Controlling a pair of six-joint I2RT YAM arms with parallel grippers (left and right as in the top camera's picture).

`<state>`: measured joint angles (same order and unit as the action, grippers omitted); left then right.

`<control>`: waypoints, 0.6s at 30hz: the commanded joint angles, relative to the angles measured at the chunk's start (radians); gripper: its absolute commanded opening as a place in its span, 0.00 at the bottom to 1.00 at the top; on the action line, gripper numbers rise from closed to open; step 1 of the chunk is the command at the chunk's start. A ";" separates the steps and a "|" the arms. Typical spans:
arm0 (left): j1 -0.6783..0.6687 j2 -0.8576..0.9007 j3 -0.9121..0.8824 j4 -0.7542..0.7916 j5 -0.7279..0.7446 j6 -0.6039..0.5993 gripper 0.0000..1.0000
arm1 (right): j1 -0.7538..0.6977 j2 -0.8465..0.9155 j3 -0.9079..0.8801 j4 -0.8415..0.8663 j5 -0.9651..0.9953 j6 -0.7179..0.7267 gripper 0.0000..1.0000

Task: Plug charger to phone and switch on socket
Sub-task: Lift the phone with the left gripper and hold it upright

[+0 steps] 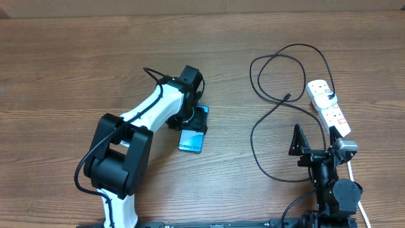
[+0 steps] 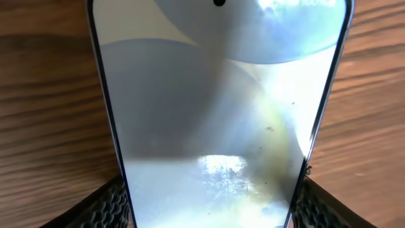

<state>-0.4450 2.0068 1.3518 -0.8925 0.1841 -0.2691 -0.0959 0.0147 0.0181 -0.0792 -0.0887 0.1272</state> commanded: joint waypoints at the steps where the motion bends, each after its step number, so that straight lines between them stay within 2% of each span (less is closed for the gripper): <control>1: 0.005 0.011 0.068 -0.011 0.111 0.017 0.34 | 0.001 -0.012 -0.010 0.003 0.010 0.003 1.00; 9: 0.034 0.011 0.129 -0.027 0.259 0.038 0.33 | 0.001 -0.012 -0.010 0.003 0.010 0.003 1.00; 18: 0.112 0.011 0.150 -0.022 0.519 0.038 0.34 | 0.001 -0.012 -0.010 0.003 0.010 0.003 1.00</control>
<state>-0.3622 2.0129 1.4670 -0.9169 0.5385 -0.2527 -0.0959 0.0147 0.0181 -0.0795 -0.0887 0.1272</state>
